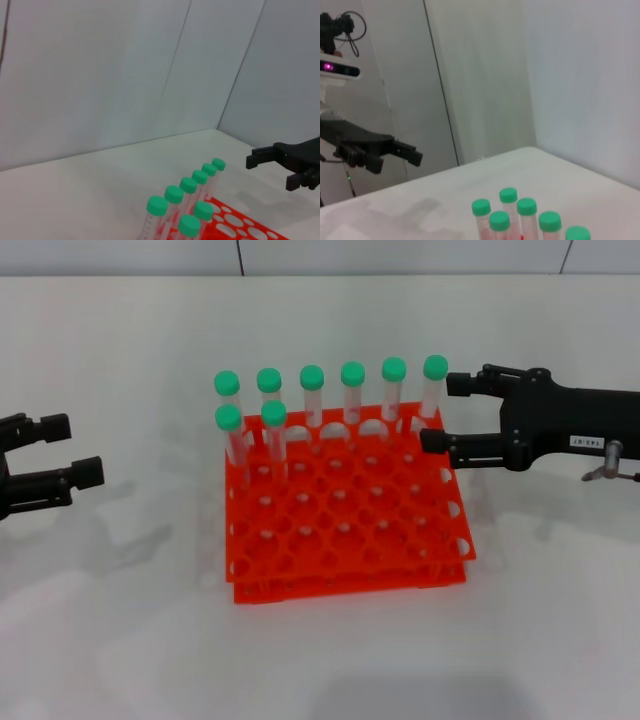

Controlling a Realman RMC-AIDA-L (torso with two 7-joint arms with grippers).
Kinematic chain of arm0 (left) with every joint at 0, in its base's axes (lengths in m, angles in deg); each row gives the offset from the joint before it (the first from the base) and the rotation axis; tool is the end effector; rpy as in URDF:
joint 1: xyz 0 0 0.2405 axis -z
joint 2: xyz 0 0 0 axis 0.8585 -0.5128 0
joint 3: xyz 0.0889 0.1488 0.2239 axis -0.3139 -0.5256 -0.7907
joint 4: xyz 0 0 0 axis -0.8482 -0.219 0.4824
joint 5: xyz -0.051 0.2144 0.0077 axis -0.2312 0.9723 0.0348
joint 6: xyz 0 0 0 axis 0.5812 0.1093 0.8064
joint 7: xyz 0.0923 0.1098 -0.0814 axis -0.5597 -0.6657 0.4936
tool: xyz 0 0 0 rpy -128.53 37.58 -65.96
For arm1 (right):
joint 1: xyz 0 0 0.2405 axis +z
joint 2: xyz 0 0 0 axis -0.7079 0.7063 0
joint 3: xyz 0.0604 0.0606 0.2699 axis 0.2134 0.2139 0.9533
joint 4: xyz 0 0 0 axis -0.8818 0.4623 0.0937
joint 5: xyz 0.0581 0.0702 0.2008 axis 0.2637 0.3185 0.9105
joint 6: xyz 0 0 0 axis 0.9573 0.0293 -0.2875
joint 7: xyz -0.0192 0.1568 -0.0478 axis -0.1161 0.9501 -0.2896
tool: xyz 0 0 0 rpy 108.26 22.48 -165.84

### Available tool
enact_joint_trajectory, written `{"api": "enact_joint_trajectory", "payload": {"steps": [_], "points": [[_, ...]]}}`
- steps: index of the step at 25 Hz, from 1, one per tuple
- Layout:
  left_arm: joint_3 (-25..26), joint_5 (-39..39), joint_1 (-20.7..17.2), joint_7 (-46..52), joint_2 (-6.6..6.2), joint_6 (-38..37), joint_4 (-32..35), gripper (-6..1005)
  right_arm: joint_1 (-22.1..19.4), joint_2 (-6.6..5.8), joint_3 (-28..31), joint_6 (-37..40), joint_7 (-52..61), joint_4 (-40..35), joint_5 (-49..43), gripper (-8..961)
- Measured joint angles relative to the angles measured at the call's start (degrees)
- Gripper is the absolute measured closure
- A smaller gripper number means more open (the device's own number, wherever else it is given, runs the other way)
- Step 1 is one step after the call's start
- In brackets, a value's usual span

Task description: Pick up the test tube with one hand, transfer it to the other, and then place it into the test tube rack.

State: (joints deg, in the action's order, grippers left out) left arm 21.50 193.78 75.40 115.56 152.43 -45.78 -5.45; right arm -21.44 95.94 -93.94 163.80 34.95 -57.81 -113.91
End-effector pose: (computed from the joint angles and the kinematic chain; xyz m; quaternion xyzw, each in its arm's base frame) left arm -0.3305 0.2904 0.0844 -0.9049 -0.2845 -0.2572 0.1846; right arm 0.2297 0.3729 -0.0251 -0.9421 0.1460 0.2621 0.1497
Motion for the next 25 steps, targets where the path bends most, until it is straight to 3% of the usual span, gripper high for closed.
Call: {"api": "enact_joint_trajectory", "payload": {"steps": [25], "points": [[-0.03,-0.49,0.28,0.23,0.18,0.0,-0.02,111,0.19,0.2,0.35,0.59,1.69,-1.13,-2.23,80]]}}
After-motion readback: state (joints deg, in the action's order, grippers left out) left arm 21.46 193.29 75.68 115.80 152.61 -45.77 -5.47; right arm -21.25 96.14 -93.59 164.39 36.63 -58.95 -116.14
